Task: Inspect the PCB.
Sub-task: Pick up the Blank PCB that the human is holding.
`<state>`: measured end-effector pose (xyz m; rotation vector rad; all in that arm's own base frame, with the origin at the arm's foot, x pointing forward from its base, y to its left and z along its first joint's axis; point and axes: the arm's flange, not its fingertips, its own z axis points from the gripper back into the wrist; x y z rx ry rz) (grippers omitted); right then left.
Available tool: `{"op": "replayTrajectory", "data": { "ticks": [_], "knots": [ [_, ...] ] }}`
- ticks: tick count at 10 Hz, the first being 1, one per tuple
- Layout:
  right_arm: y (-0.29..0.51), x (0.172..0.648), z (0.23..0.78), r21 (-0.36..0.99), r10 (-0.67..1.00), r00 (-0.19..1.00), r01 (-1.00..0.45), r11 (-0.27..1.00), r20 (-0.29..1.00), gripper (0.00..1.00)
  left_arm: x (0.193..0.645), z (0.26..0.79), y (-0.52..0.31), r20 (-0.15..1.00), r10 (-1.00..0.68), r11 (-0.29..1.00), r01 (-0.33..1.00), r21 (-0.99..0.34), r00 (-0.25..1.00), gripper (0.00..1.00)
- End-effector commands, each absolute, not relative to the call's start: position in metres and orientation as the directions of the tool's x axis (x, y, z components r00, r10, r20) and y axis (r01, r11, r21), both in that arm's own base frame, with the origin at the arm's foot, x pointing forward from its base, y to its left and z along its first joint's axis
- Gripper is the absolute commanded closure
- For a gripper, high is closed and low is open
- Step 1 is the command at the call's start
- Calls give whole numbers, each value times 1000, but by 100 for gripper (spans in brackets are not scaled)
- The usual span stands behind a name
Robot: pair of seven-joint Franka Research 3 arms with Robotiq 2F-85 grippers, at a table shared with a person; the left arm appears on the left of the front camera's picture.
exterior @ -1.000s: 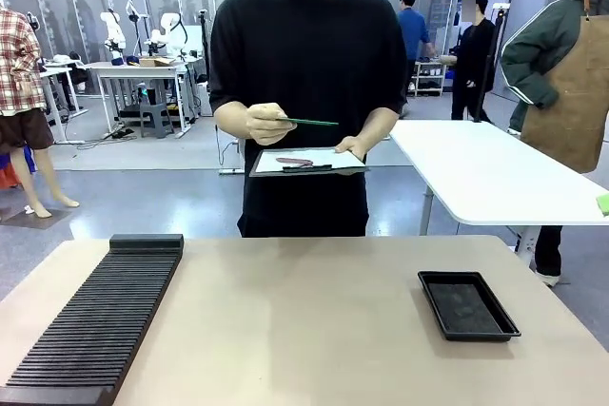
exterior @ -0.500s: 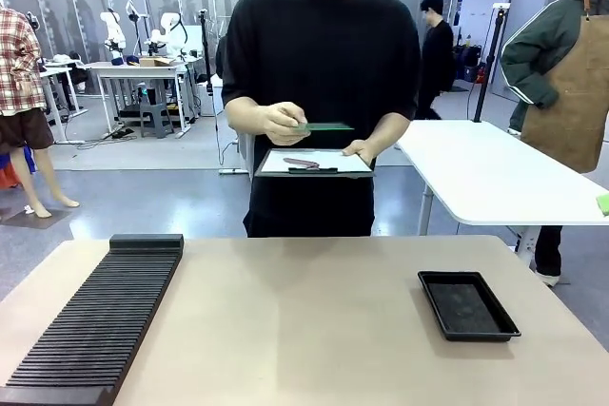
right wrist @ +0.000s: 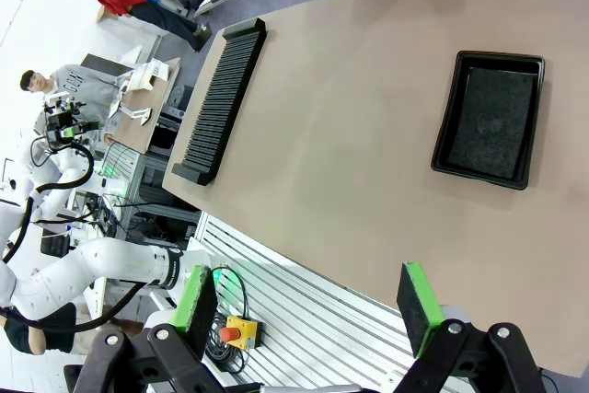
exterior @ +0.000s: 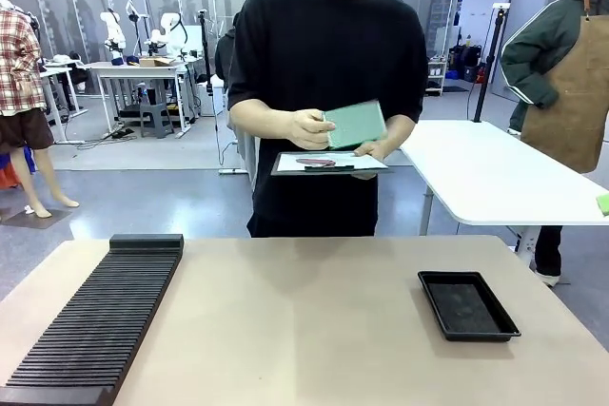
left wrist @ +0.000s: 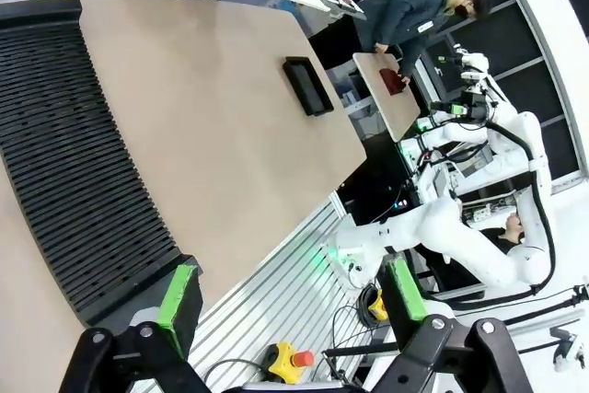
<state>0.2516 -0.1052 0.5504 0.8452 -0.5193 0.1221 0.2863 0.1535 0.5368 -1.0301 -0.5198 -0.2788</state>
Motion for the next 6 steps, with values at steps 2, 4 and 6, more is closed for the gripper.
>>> {"op": "replayTrajectory", "data": {
  "ticks": [2, 4, 6],
  "knots": [
    [-106, 250, 550, 681, -91, 862, -325, 657, 499, 0, 284, 536, 155, 526, 20, 495, 448, -744, 850, 0],
    [-106, 250, 550, 681, -91, 862, -325, 657, 499, 0, 284, 536, 155, 526, 20, 495, 448, -744, 850, 0],
    [-106, 250, 550, 681, -91, 862, -325, 657, 499, 0, 284, 536, 155, 526, 20, 495, 448, -744, 850, 0]
  ]
}}
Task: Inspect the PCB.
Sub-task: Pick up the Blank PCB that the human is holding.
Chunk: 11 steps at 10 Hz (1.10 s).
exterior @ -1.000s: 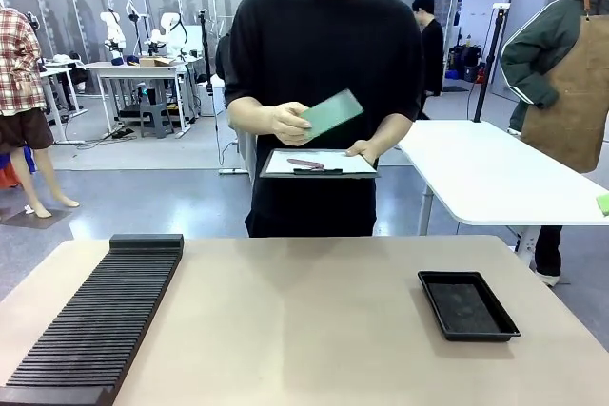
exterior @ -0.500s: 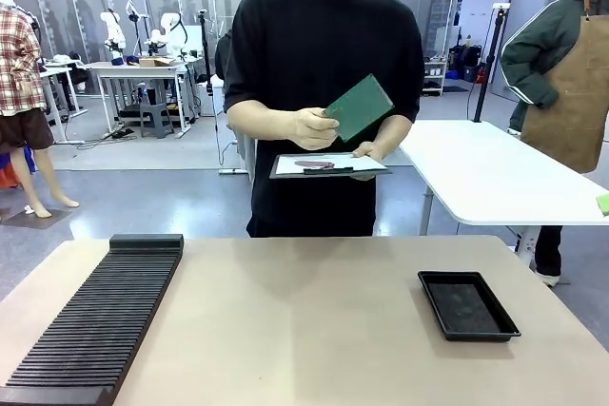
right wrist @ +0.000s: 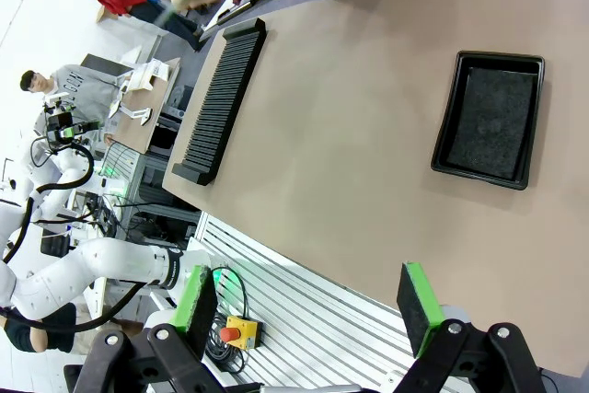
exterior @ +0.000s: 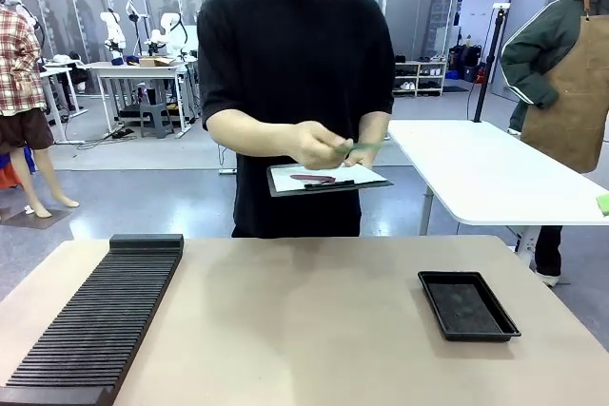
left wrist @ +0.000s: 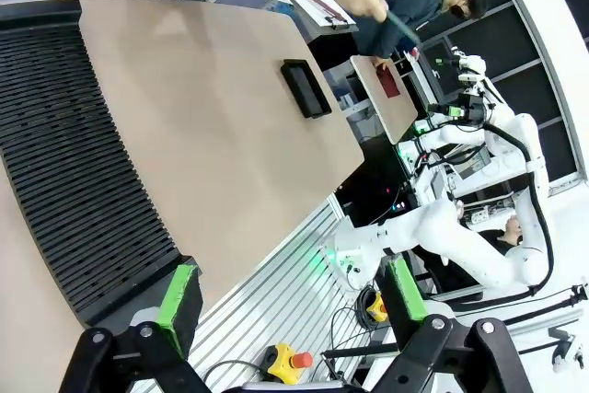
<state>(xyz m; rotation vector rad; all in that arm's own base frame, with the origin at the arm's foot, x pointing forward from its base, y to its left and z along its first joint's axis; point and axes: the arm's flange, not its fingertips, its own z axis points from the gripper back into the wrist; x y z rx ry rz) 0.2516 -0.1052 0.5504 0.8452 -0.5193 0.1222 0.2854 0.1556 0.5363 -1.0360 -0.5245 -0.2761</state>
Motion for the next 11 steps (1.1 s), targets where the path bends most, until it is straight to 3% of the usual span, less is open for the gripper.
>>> {"op": "replayTrajectory", "data": {
  "ticks": [1, 11],
  "knots": [
    [-106, 250, 550, 681, -91, 862, -325, 657, 499, 0, 284, 536, 155, 526, 20, 495, 448, -744, 850, 0],
    [-105, 252, 550, 682, -99, 869, -305, 665, 485, 0, 284, 536, 155, 526, 20, 495, 448, -744, 850, 0]
  ]
}}
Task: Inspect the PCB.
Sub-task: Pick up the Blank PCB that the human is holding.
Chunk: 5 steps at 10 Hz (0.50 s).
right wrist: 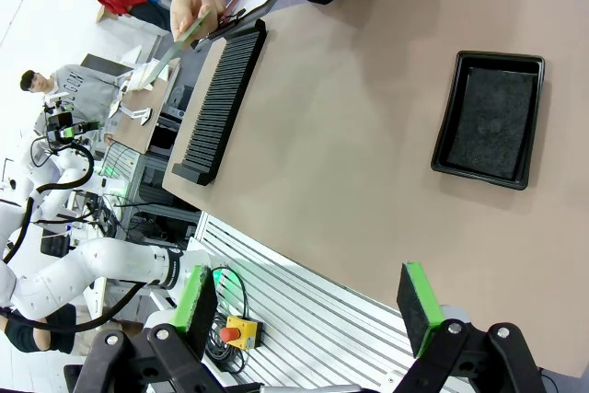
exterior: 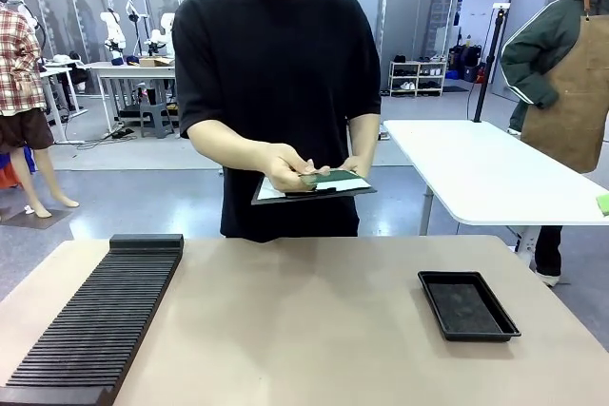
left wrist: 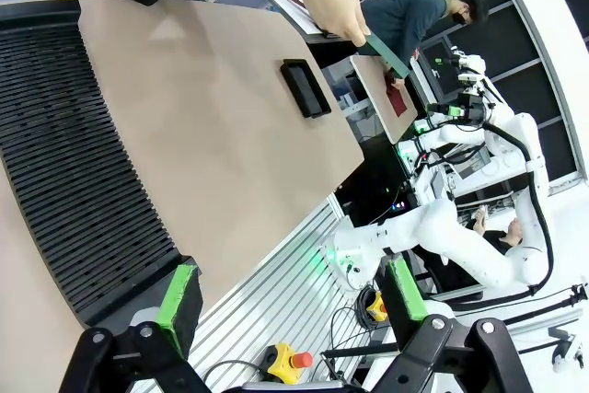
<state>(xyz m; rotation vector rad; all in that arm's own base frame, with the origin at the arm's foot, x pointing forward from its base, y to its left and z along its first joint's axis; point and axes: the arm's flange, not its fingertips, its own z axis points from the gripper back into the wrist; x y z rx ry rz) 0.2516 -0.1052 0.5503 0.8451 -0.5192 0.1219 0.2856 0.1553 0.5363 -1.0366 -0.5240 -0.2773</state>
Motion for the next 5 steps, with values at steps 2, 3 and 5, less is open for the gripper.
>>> {"op": "replayTrajectory", "data": {
  "ticks": [2, 3, 5],
  "knots": [
    [-96, 275, 561, 773, -152, 952, -115, 624, 265, 0, 284, 536, 155, 526, 20, 495, 448, -744, 850, 0],
    [-89, 293, 563, 790, -156, 972, -44, 611, 175, 0, 284, 536, 155, 526, 20, 495, 448, -744, 850, 0],
    [-70, 326, 566, 835, -192, 979, 53, 547, 64, 0, 284, 536, 155, 526, 20, 495, 448, -744, 850, 0]
  ]
}}
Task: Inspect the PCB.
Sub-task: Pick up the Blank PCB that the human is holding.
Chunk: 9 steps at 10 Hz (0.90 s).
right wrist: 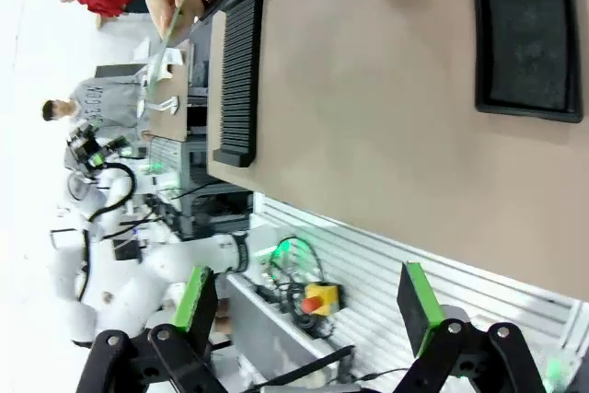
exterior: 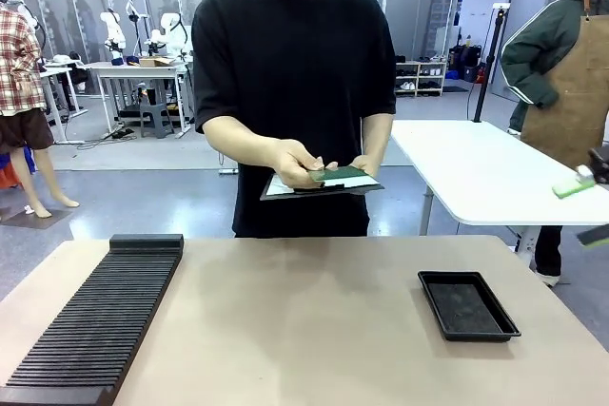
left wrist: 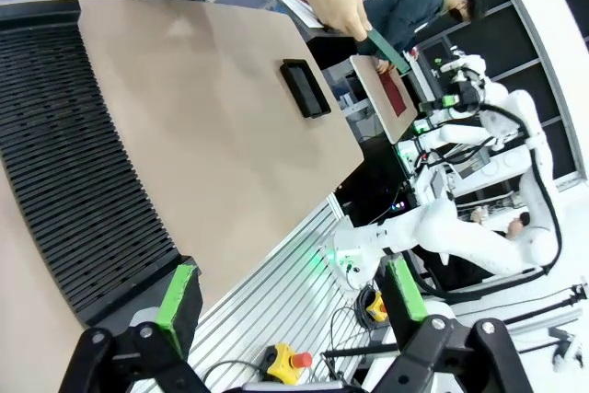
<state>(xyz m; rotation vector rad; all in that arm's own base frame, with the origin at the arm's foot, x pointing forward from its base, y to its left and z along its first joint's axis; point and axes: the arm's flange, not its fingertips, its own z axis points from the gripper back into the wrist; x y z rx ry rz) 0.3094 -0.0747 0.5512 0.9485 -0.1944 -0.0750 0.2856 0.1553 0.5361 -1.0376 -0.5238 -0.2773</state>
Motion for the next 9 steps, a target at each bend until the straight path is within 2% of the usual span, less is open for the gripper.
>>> {"op": "replayTrajectory", "data": {
  "ticks": [1, 6, 9],
  "knots": [
    [-55, 344, 565, 864, -184, 983, 92, 495, 0, 0, 284, 536, 155, 526, 20, 495, 448, -744, 850, 0],
    [22, 401, 568, 891, -190, 975, 189, 412, -119, 0, 284, 536, 155, 526, 20, 495, 448, -744, 850, 0],
    [72, 432, 559, 919, -139, 975, 210, 333, -173, 0, 284, 536, 155, 526, 20, 495, 448, -744, 850, 0]
  ]
}}
